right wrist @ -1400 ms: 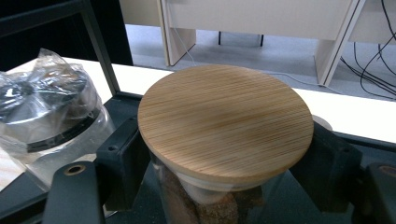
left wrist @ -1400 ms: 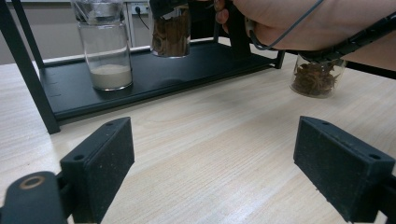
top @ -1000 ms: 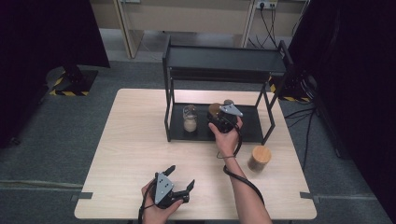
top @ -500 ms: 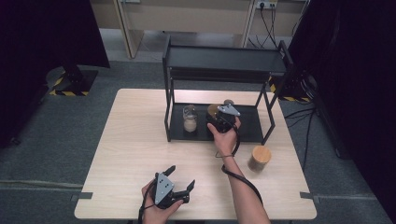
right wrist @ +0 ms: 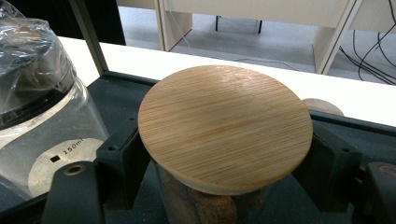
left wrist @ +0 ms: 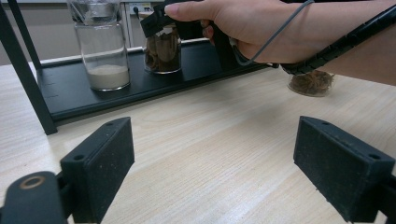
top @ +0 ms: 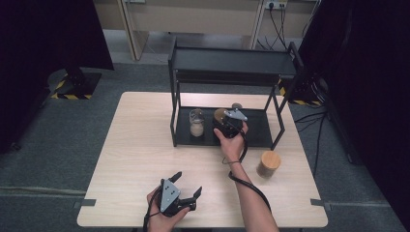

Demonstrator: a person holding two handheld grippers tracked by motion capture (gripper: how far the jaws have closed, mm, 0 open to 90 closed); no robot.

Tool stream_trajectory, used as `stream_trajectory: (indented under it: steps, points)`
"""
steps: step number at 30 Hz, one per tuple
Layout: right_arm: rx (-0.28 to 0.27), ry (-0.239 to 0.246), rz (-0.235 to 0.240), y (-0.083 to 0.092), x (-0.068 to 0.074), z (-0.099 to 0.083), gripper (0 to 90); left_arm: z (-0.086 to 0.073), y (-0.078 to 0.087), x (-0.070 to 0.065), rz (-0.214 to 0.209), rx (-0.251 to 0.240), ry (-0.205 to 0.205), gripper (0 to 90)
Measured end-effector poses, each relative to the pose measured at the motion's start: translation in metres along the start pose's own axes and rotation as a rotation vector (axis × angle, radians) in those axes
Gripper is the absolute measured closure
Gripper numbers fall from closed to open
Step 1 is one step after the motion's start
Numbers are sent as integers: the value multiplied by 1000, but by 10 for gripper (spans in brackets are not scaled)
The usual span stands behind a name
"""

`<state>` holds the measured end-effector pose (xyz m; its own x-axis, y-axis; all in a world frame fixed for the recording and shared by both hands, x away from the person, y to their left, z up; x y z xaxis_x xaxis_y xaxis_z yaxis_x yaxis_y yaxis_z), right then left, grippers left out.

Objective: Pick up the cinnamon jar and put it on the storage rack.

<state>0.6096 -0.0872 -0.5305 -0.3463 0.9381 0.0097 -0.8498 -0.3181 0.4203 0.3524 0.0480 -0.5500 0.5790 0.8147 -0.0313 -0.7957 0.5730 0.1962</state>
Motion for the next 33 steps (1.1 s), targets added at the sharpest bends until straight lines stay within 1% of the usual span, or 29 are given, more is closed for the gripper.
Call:
stream_trajectory:
  steps: [7, 10, 33]
  points:
    - [-5, 9, -2, 0, 1, -1, 263, 0, 0, 0, 0, 0, -3, 121]
    - [-6, 19, -2, 0, 2, -2, 262, 0, 0, 0, -1, 1, -2, 121]
    - [-4, 6, 10, 1, 2, -3, 255, 0, 1, -1, -3, 0, -5, 120]
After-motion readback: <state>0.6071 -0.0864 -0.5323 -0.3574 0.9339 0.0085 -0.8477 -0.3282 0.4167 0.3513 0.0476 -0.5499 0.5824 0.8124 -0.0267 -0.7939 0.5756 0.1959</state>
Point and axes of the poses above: each handheld gripper's, and its own axes: y roughly backward along the jaws, z roughly out of its top, x roughly to its left, the point moved 9 cm from there along -y, roughly forward along the jaws, and after that the axes turned 1 degree about -x, right-handed, at the moved point
